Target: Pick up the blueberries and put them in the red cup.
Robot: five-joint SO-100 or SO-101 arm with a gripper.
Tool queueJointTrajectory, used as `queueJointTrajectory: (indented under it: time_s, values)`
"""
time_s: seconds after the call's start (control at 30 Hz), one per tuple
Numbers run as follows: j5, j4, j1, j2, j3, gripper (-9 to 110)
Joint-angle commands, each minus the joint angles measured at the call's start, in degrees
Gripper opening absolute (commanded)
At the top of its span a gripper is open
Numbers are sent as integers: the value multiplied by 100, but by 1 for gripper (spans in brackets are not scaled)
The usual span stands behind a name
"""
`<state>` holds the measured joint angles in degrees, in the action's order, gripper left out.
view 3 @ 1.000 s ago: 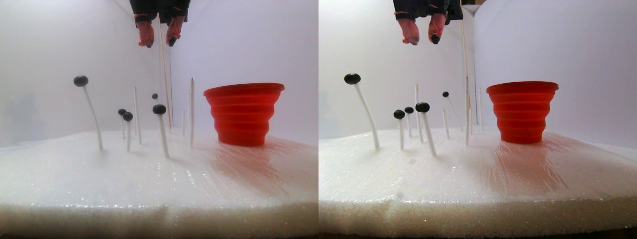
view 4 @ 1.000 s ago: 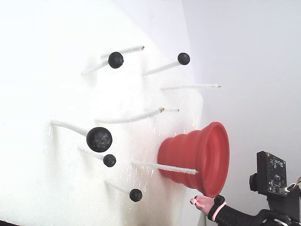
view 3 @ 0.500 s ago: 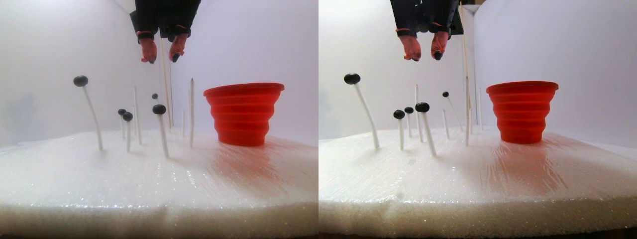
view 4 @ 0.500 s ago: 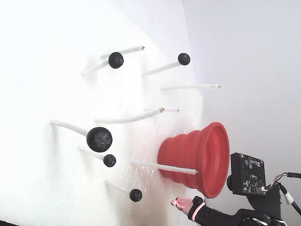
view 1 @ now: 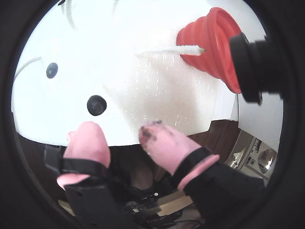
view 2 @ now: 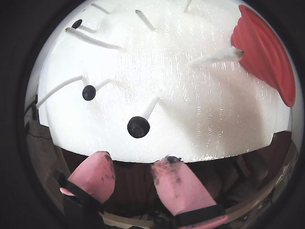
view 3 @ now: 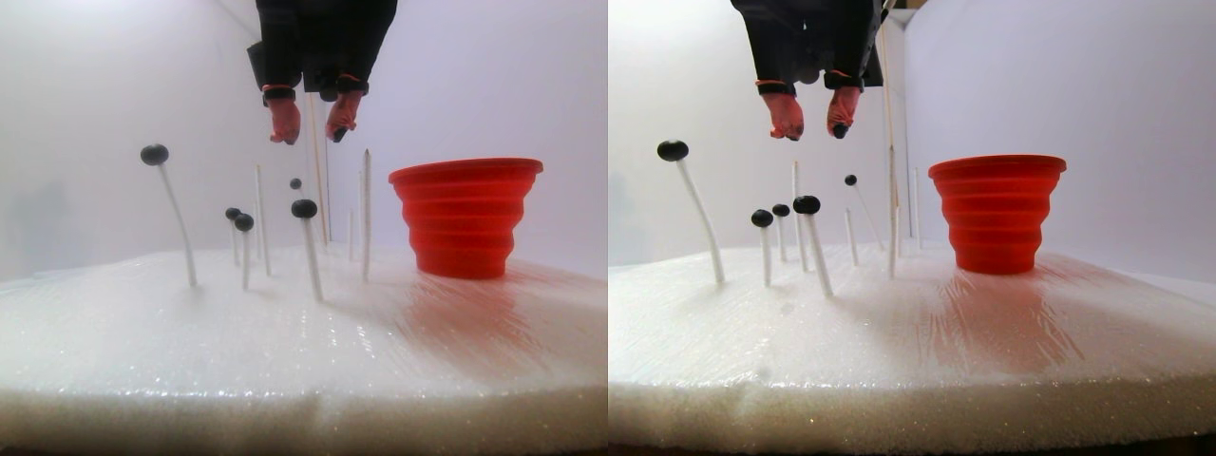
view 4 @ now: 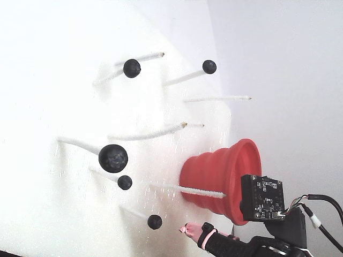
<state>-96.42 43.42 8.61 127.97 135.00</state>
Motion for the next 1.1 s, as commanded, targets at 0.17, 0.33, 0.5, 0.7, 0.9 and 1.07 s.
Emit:
queueJointTrajectory:
  time_s: [0.17,0.33,0.5,0.7,0.9,1.07]
  values:
    - [-123,-255,-123,-158,-9,18]
    - [-132,-457,-167,-396,35,18]
    - [-185,-642,-176,-563,44,18]
    - [-246,-879,-185,-677,123,19]
    - [-264,-1037,-229,-879,123,19]
    - [-246,-1143,-255,-1002,132,19]
